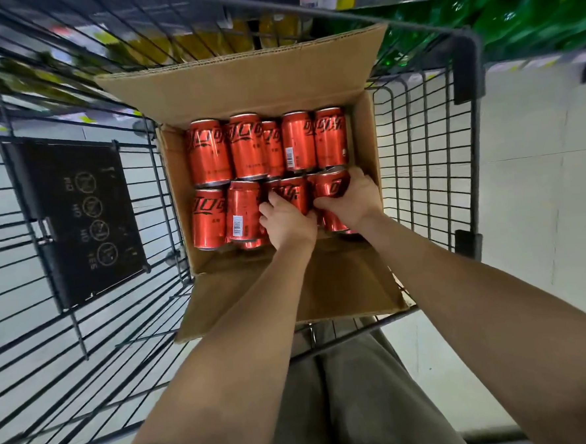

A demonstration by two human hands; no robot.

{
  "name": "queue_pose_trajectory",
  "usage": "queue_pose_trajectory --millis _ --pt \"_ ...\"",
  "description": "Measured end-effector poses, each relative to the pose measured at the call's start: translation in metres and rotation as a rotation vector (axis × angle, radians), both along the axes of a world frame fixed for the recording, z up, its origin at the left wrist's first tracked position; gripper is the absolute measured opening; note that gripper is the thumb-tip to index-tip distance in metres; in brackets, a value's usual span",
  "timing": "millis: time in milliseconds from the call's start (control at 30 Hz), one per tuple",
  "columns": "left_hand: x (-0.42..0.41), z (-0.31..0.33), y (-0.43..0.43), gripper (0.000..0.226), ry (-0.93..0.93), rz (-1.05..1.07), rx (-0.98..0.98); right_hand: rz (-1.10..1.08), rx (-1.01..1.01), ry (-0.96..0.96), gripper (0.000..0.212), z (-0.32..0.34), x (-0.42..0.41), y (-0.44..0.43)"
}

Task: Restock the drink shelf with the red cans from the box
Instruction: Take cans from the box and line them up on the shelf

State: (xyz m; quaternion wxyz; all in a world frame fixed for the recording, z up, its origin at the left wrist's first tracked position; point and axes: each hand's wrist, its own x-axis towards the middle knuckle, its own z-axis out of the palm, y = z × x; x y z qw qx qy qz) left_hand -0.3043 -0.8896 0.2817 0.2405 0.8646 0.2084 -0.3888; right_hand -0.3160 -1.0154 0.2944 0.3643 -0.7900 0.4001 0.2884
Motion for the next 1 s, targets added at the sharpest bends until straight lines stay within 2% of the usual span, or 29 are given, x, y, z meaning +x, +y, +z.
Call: queue_pose_trajectory --millis 133,433,733,867,1000 --pt "-0.005 0.007 0.009 0.098 -0.043 -0.008 -0.089 -0.039 0.054 -0.11 0.082 0.011 -0.006 -0.001" --pt "0.003 0.07 0.029 0.097 -0.291 0.008 -0.257 -0.083 0.081 -0.376 0.082 0.081 -0.014 0.001" --pt "0.023 0.169 0.048 0.104 -0.418 -0.05 -0.384 -0.027 -0.021 -0.647 0.084 0.177 -0.016 0.013" --pt "0.028 0.216 0.058 0.095 -0.481 -0.089 -0.472 -0.089 -0.04 -0.716 0.088 0.221 -0.022 0.022" --pt "0.031 0.264 0.064 0.09 -0.538 -0.185 -0.546 -0.132 -0.069 -0.827 0.079 0.27 -0.031 0.024"
